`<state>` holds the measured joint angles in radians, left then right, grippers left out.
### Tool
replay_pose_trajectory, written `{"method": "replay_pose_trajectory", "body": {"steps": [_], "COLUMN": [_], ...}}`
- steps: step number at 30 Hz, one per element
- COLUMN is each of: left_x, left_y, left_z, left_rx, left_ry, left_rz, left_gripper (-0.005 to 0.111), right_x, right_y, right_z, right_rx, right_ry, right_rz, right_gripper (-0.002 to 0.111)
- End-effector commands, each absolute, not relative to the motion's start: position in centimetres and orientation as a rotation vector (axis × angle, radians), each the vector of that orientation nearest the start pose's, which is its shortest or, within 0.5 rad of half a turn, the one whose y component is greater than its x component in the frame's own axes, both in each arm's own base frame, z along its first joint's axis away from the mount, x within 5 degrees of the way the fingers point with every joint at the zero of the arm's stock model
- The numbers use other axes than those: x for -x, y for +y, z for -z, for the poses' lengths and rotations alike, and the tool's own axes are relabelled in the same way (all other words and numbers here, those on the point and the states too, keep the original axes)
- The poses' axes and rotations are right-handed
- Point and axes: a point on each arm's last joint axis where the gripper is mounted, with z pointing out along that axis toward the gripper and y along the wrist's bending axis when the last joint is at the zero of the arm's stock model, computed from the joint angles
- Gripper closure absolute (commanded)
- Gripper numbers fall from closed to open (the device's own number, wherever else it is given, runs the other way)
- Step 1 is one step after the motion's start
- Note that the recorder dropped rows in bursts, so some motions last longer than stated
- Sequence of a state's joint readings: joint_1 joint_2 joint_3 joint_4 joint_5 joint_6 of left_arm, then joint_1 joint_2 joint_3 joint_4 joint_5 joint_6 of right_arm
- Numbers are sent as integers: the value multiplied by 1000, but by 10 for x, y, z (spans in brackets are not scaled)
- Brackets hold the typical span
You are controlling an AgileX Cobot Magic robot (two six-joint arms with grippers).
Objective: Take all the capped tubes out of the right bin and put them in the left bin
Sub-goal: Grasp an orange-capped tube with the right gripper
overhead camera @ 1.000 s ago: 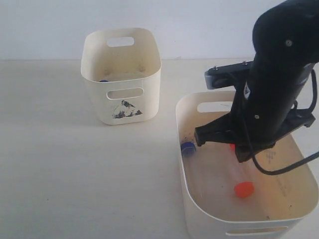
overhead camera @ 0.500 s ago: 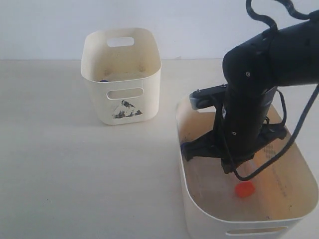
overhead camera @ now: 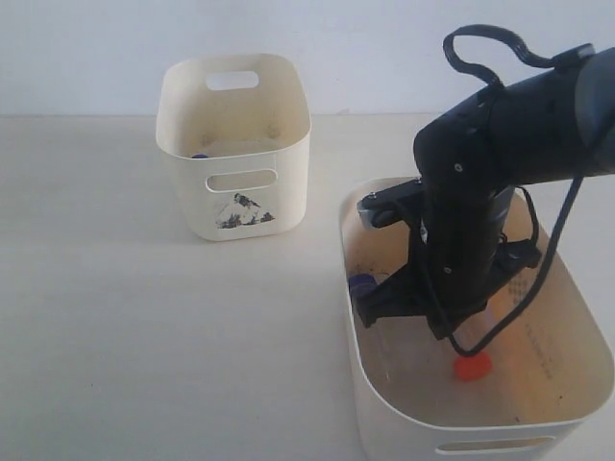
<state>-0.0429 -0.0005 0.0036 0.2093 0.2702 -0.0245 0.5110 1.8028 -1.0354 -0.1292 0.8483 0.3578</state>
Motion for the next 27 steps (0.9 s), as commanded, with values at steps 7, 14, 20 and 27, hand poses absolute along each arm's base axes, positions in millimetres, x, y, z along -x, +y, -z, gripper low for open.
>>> {"method": "replay_pose_trajectory", "body": {"steps": [7, 14, 20, 27], "left_x": [-55, -55, -55, -55], "left_y": [2, 2, 2, 2], "left_z": [-190, -190, -190, -190], "left_rx": [-140, -140, -140, -140], "left_ry": [1735, 1735, 1735, 1735], "left_rz": [-132, -132, -132, -132], "left_gripper": [102, 102, 102, 102], "right_x": [-288, -291, -289, -289], "right_y": [147, 148, 145, 143], "right_z": [-166, -176, -173, -160], "right_rx": [412, 411, 349, 328], "right_ry": [2980, 3025, 3049, 3088], "right_rz": [124, 169, 217, 274], "right_gripper": [107, 72, 47, 47]}}
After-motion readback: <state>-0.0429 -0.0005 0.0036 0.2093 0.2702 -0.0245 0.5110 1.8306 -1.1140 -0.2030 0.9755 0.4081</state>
